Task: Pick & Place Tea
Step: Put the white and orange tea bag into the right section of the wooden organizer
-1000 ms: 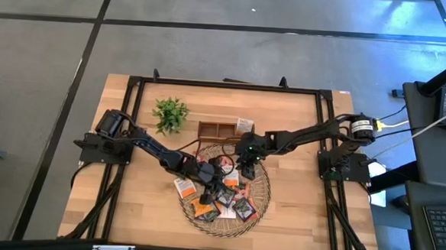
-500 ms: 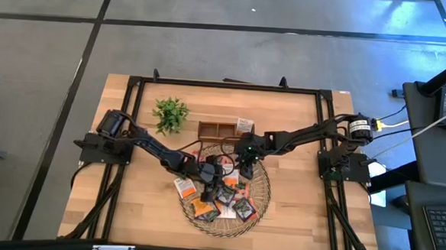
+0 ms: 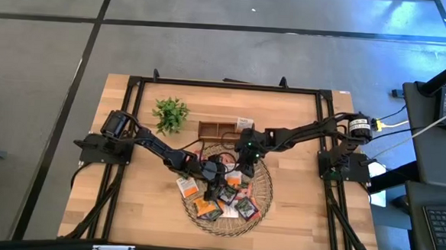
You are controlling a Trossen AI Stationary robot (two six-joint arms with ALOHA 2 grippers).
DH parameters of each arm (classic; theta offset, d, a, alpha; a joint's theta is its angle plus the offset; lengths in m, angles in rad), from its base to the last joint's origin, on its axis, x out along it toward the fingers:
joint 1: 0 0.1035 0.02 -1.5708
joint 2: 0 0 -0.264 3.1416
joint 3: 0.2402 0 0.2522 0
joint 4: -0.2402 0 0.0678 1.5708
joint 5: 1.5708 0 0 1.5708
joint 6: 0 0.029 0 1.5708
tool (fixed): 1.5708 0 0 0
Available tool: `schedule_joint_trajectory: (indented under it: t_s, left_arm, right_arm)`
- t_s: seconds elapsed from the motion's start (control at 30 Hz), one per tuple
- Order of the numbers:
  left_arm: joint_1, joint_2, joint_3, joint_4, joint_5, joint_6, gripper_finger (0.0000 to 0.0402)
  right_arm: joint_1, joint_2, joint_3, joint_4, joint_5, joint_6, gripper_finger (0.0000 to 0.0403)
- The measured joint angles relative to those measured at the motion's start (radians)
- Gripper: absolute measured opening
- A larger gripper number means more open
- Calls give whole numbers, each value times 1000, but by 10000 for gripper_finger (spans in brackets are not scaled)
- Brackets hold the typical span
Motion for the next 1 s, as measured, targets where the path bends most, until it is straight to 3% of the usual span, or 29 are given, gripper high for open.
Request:
schedule_joint_trajectory:
  t_s: [0.4, 0.6, 0.8, 1.0]
  left_arm:
    - [0, 2, -1, -1, 0, 0, 2]
    - [-1, 3, -2, -1, 2, 0, 3]
    - [0, -1, -1, -5, -1, 0, 3]
    - [-1, -73, -8, -44, 19, 0, 3]
  right_arm:
    - [-8, 0, 0, 0, -14, -27, 60]
    - [-9, -1, 0, 0, -77, -32, 12]
    - [-8, -53, 0, -23, -58, -65, 7]
    - [-34, -219, 1, -114, 2, -126, 5]
